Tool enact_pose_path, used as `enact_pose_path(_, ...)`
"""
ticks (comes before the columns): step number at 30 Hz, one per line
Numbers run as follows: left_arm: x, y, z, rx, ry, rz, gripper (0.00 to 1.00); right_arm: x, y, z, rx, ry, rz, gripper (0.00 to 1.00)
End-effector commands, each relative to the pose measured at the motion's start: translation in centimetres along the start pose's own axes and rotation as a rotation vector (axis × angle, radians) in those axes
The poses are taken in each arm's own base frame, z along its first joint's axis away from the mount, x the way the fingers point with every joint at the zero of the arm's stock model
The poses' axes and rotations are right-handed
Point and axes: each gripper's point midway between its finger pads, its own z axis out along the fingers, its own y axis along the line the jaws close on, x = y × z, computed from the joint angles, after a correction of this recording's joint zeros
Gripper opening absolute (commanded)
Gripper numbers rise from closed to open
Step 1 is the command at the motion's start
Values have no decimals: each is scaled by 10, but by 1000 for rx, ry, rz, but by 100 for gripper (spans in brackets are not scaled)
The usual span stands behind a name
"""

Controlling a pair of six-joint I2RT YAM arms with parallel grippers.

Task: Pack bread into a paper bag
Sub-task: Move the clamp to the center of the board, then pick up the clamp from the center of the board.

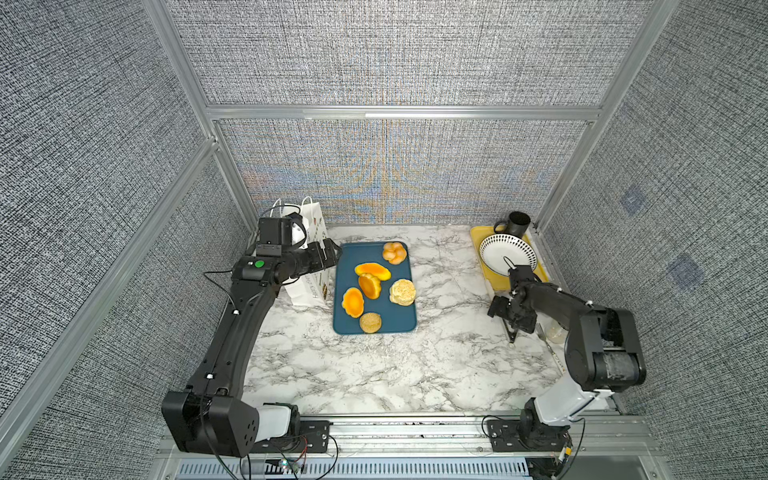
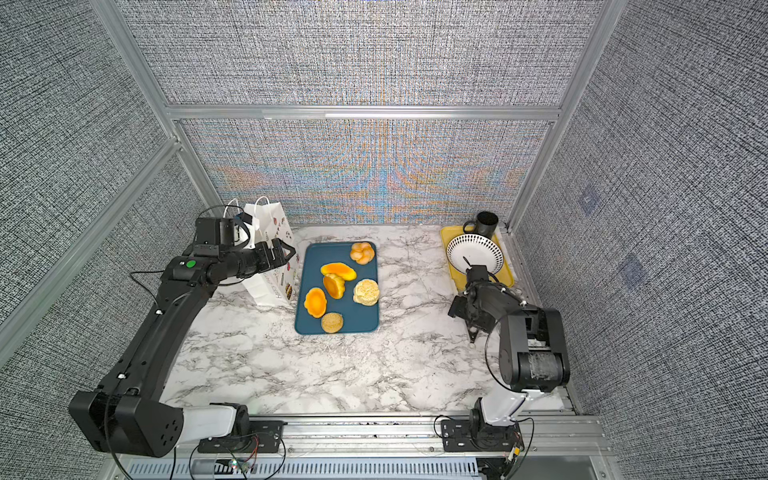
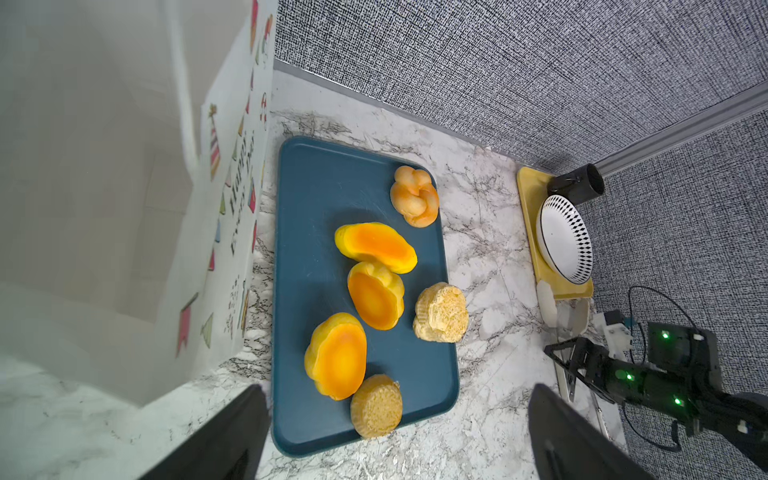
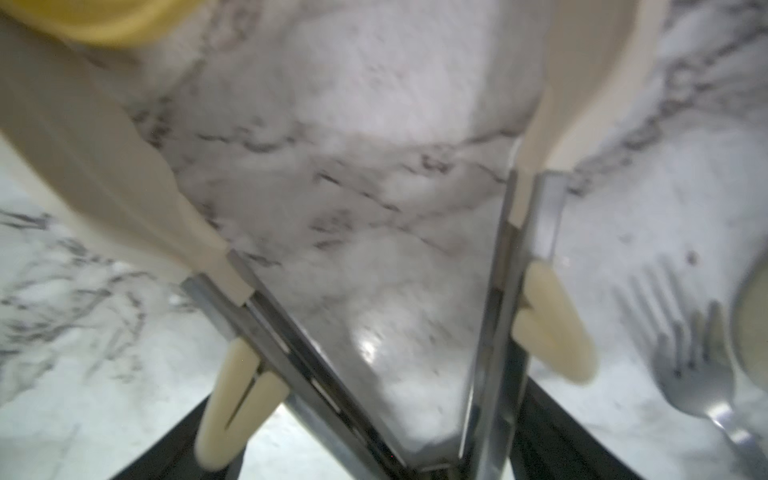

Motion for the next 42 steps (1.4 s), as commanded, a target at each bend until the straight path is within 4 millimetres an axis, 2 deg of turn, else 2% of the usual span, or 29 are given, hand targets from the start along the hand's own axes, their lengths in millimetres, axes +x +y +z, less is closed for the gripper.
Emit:
enact_pose_path(1, -8, -1, -4, -7, -41, 6, 100, -21, 54, 6, -168, -22, -85, 92)
enact_pose_path(4, -10, -2, -5, -8, -49, 7, 100, -34, 91, 12, -206, -18, -150, 91)
enact_pose_path(8, -13, -3, -8, -12, -59, 7, 100, -39, 139, 20, -253, -1, -226, 90)
enact_pose_path(11, -14, -3, -8, -17, -58, 5, 100, -39, 157, 24, -245, 7, -251, 90)
enact_pose_path(15, -14, -4, -7, -13, -54, 8, 100, -40, 147, 24, -190, -11, -201, 89)
enact_pose_path(20, -11, -4, -2, -6, -35, 12, 100, -32, 131, 23, -94, -12, -141, 89)
enact_pose_path(27, -16, -8, 5, 9, -4, 50, 100, -2, 108, 37, 38, 48, -53, 88)
enact_pose_path(34, -21, -14, 14, 45, 18, 72, 100, 10, 121, 26, 67, -47, -76, 90)
enact_pose_path(37, -16, -13, 17, 56, 26, 64, 100, 21, 120, 35, 108, -53, -49, 94)
enact_pose_path(42, -11, -12, 15, 57, 26, 61, 100, 38, 122, 54, 154, -58, 18, 96)
